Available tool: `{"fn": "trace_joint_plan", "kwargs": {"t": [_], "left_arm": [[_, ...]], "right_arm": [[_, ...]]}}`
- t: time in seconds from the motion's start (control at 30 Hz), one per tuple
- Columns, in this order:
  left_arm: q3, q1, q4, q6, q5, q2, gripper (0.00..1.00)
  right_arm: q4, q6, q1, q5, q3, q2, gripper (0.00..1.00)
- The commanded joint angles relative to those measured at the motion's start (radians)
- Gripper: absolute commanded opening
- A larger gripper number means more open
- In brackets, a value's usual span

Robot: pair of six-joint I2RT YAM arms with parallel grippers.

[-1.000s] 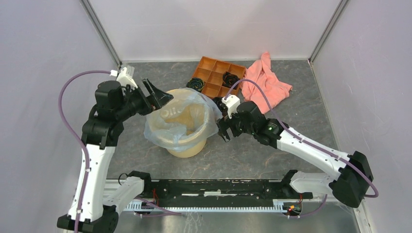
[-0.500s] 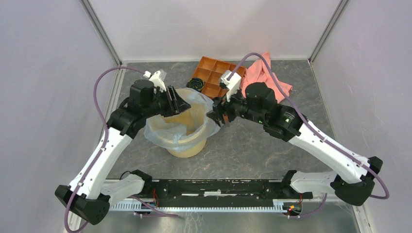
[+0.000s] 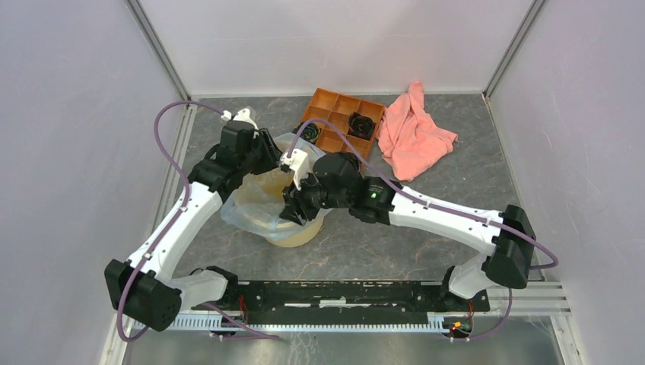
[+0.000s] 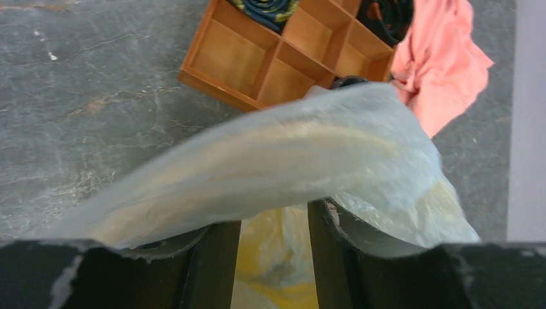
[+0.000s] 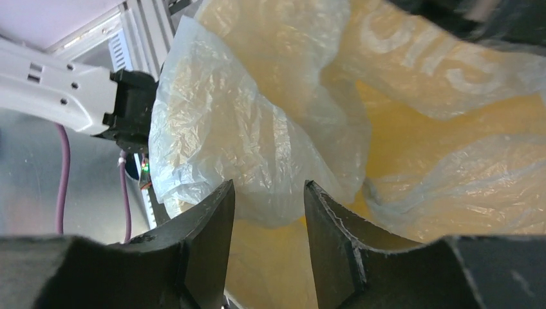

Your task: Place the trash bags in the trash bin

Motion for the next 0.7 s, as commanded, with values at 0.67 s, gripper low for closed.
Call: {"fn": "trace_joint_plan", "kwargs": {"t": [0.67], "left_arm": [[0.014,0.031,0.052,0.036,-0.083,-0.01,0.59]], "right_arm": [[-0.071,-0.07,0.043,0.068,0.208,0.099,0.59]]}}
